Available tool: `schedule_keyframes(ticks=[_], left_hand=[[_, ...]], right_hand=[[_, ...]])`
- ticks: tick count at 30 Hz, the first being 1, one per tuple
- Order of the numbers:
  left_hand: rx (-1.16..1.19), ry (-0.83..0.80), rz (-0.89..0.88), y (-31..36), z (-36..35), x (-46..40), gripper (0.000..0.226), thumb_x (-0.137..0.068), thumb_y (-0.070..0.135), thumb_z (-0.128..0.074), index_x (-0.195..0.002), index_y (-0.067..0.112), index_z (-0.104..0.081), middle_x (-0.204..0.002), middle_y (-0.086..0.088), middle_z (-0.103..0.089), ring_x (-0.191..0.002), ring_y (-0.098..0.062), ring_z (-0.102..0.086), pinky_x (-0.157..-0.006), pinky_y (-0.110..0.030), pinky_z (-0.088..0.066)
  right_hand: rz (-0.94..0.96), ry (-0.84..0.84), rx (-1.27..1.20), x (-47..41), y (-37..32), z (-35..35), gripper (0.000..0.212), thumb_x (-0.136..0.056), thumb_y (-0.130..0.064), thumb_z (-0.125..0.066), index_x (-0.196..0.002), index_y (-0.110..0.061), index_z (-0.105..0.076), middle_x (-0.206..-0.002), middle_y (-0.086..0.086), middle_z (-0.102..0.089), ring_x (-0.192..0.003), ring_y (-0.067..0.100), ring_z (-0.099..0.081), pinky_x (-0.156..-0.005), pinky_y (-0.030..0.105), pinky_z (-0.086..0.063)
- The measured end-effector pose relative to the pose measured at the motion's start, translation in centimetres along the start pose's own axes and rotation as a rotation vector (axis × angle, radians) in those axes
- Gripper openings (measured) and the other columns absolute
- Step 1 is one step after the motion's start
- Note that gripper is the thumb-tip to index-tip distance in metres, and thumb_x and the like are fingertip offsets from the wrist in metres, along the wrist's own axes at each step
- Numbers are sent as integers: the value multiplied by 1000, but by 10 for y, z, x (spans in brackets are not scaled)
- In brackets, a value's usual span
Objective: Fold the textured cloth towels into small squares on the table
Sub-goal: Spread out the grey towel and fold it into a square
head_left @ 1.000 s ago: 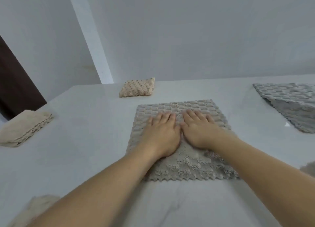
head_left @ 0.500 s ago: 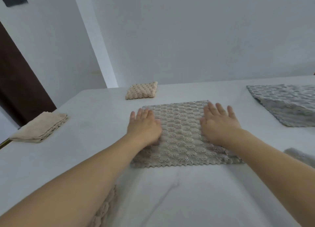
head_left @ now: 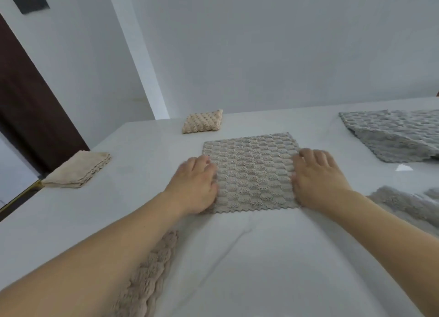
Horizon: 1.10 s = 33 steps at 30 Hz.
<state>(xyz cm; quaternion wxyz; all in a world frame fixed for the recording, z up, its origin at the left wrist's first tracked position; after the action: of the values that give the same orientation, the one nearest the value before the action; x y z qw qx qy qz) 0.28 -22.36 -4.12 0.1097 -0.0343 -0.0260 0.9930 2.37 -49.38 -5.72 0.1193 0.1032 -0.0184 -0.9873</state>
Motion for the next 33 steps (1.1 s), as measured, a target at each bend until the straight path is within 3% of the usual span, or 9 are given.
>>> schedule_keyframes(ticks=[2, 3, 5, 8, 11, 16, 20, 27, 33], left_hand=[[243, -97, -160, 14, 17, 7, 26, -87, 28, -51, -113, 24, -46, -116, 4, -47, -102, -14, -45, -84, -28, -40], [249, -180, -187, 21, 20, 11, 20, -82, 26, -55, -99, 25, -45, -102, 6, -49, -90, -14, -46, -72, -26, -39], [86, -231, -178, 26, 18, 16, 13, -77, 19, -54, -84, 23, -43, -89, 6, -51, -80, -16, -48, -63, -28, -37], [-78, -224, -151, 31, 15, 15, 11, -80, 9, -46, -85, 19, -49, -93, -2, -60, -84, -23, -55, -68, -33, -45], [111, -319, -90, 26, 17, 11, 16, -84, 4, -43, -82, 15, -55, -88, -5, -59, -80, -22, -52, -68, -32, -41], [367, -270, 32, 4, 29, -8, 22, -88, 5, -41, -68, 11, -49, -73, -6, -52, -72, -22, -47, -66, -35, -39], [505, -143, 119, -10, 37, -35, 27, -94, 22, -43, -70, 12, -46, -73, -4, -51, -66, -19, -46, -62, -34, -35], [414, 7, 164, -31, 20, -101, 33, -100, 30, -36, -82, 8, -53, -80, -7, -60, -78, -26, -57, -67, -37, -42], [432, 118, 218, -39, -7, -136, 31, -96, 28, -41, -82, 6, -57, -78, -9, -63, -76, -28, -59, -70, -43, -48]], right_hand=[[218, -13, -108, 7, -17, 15, 39, -88, -40, -46, -124, -26, -42, -125, 0, -39, -122, 23, -38, -105, 35, -29], [293, -99, -158, 13, -26, 20, 34, -87, -46, -49, -116, -29, -44, -120, -3, -42, -118, 20, -40, -103, 34, -31], [323, -291, -140, 23, -38, 26, 34, -83, -51, -52, -108, -29, -44, -116, -5, -44, -113, 17, -41, -101, 35, -34], [327, -283, -57, 23, -36, 30, 28, -86, -26, -50, -113, -22, -46, -118, -1, -51, -114, 22, -48, -97, 36, -40], [248, -410, -65, 17, -27, 34, 27, -89, -14, -44, -112, -24, -56, -115, -1, -58, -110, 23, -55, -88, 31, -43], [23, -429, -249, -23, -2, 50, 15, -84, -17, -49, -81, -18, -63, -95, 3, -62, -95, 24, -58, -80, 31, -47], [-22, -326, -223, -64, 4, 55, 28, -96, -16, -36, -97, -8, -62, -110, 10, -61, -99, 28, -57, -79, 32, -45], [-78, -29, -296, -134, 14, 27, 19, -98, -32, -38, -97, -22, -55, -83, -2, -60, -72, 18, -57, -56, 28, -39], [-127, 30, -437, -165, 15, -15, 44, -97, -45, -45, -70, -13, -55, -67, 4, -59, -65, 22, -57, -55, 29, -41]])
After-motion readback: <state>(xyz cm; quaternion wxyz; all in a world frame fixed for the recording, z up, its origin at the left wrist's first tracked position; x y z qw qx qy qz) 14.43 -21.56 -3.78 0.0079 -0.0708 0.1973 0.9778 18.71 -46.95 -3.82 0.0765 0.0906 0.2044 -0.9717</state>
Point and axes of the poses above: each hand's wrist, its own x-axis away from the middle knuckle, its own z-axis out of the back of the hand, y = z × x, the point moved 1 cm from there along -x, towards the middle knuckle
